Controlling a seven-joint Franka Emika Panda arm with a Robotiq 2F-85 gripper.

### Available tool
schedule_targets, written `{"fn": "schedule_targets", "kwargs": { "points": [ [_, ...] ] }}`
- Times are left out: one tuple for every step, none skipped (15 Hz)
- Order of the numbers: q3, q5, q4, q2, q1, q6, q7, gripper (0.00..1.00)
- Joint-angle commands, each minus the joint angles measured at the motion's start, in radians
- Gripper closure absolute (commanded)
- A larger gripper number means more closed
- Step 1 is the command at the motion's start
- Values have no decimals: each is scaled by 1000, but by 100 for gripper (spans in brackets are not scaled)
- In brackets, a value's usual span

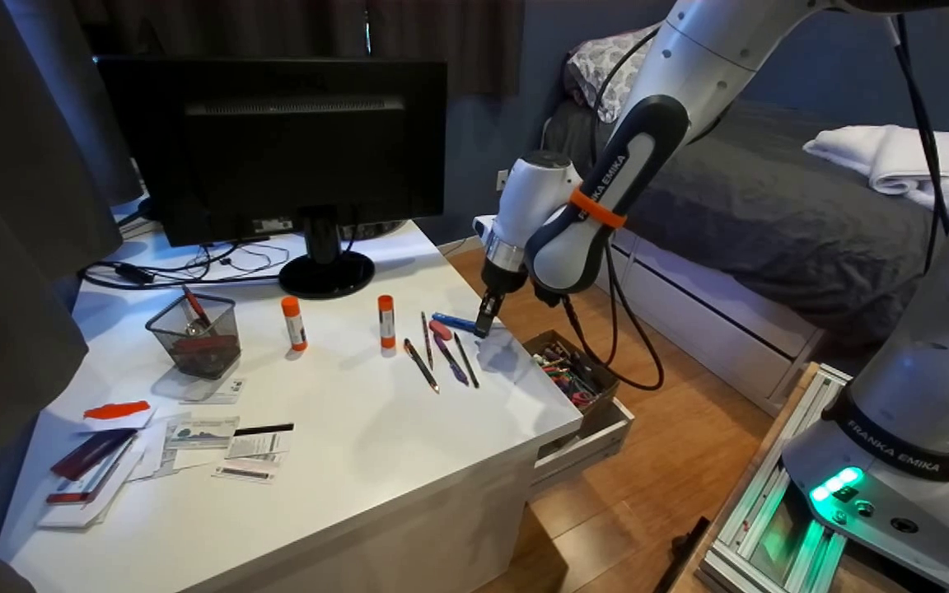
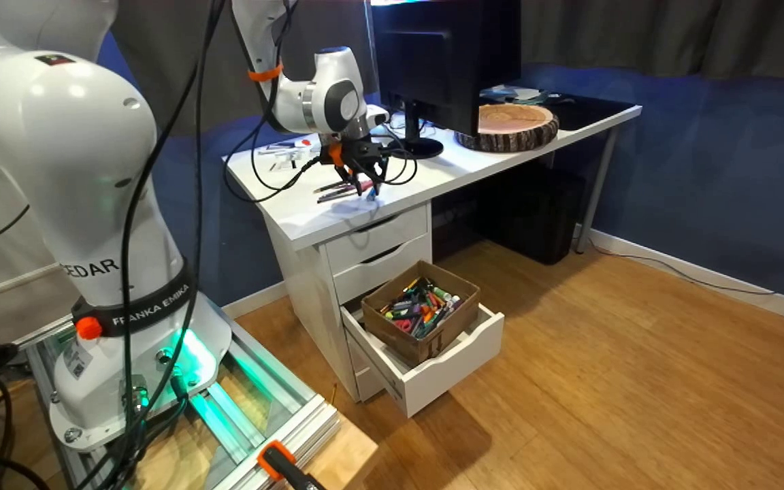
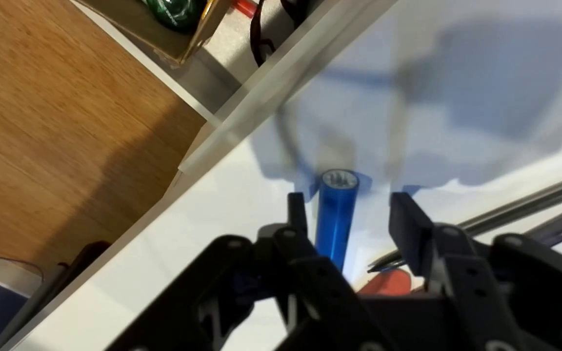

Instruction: Remove a blue marker from the opened drawer and put it on the desktop

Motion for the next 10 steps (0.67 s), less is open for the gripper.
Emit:
{"fn": "schedule_targets", "kwargs": {
  "points": [
    [-11, -38, 20, -3, 14, -15, 23, 19],
    [-8, -47, 12, -21, 11, -6, 13, 13],
    [-4, -56, 2, -41, 7, -4, 2, 5],
    [15, -63, -13, -77, -10, -36, -22, 1],
    [57, -58, -27, -105, -44, -53, -58, 0],
    [95, -51, -50, -147, -78, -97, -102, 0],
    [115, -44, -71, -190, -97, -139, -133, 0],
    [151, -18, -94, -230, -133, -162, -174, 0],
    [168, 7, -122, -269, -157, -179, -199, 0],
    [183, 33, -146, -305, -178, -201, -223, 0]
  ]
}}
